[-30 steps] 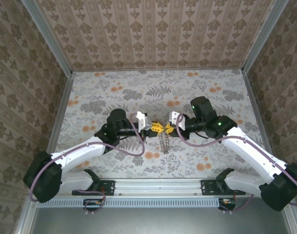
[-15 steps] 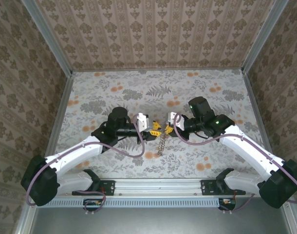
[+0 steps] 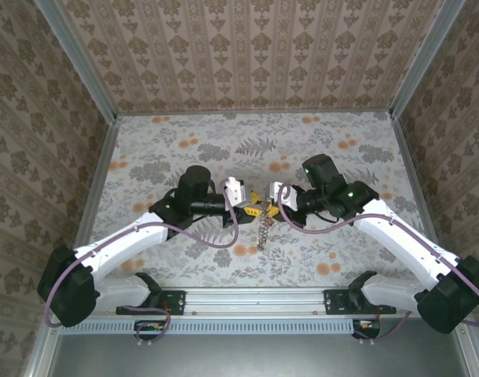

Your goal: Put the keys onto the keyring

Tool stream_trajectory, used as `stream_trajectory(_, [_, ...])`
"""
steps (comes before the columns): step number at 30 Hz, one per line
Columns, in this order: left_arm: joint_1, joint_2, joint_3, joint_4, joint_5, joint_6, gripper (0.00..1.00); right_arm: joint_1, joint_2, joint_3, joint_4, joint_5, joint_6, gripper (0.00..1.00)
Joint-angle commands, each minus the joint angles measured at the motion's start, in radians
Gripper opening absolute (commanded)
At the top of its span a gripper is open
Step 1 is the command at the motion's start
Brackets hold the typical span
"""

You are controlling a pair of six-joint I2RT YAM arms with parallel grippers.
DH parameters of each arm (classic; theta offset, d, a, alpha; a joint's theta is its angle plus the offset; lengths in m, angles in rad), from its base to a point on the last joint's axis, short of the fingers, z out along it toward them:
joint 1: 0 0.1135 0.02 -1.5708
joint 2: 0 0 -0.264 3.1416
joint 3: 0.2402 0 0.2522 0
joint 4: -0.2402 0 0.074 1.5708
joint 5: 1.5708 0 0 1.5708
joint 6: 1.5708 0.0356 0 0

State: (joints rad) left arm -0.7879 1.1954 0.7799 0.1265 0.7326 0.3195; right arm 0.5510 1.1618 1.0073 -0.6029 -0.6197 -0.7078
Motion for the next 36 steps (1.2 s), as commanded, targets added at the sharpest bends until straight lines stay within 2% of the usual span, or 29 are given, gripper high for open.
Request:
stream_trajectory(1, [-0.014, 0.015, 0.034, -0.008, 0.024, 0.018, 0.33, 0.009, -0.001, 0.038, -0.015, 0.000, -0.021, 0.00])
stream_trajectory(11, [-0.049, 0.069, 0.067, -0.046, 0.017, 0.055, 0.27, 0.011, -0.005, 0.035, 0.004, -0.009, -0.006, 0.00])
stream_trajectory(13, [-0.051, 0.072, 0.069, -0.051, 0.007, 0.061, 0.20, 0.010, -0.007, 0.035, 0.006, -0.013, -0.002, 0.00])
stream_trajectory(15, [-0.052, 0.069, 0.071, -0.051, 0.004, 0.068, 0.03, 0.010, -0.007, 0.035, 0.005, -0.015, 0.000, 0.00])
stream_trajectory(16, [-0.053, 0.067, 0.071, -0.054, 0.009, 0.075, 0.00, 0.010, -0.008, 0.034, 0.006, -0.015, -0.001, 0.00])
stream_trajectory(20, [-0.054, 0.051, 0.057, -0.029, -0.010, 0.083, 0.00, 0.008, -0.020, 0.022, 0.022, -0.019, 0.014, 0.00])
stream_trajectory(23, [-0.042, 0.025, -0.004, 0.100, -0.005, 0.017, 0.00, -0.015, -0.047, -0.010, 0.060, -0.048, 0.042, 0.09])
stream_trajectory(27, [-0.001, 0.009, -0.102, 0.395, 0.041, -0.143, 0.00, -0.061, -0.094, -0.077, 0.156, -0.105, 0.107, 0.22])
stream_trajectory(31, [0.015, 0.013, -0.153, 0.555, 0.079, -0.222, 0.00, -0.083, -0.116, -0.108, 0.199, -0.140, 0.149, 0.26])
stream_trajectory(36, [0.023, 0.027, -0.183, 0.672, 0.104, -0.277, 0.00, -0.089, -0.114, -0.109, 0.219, -0.165, 0.167, 0.25])
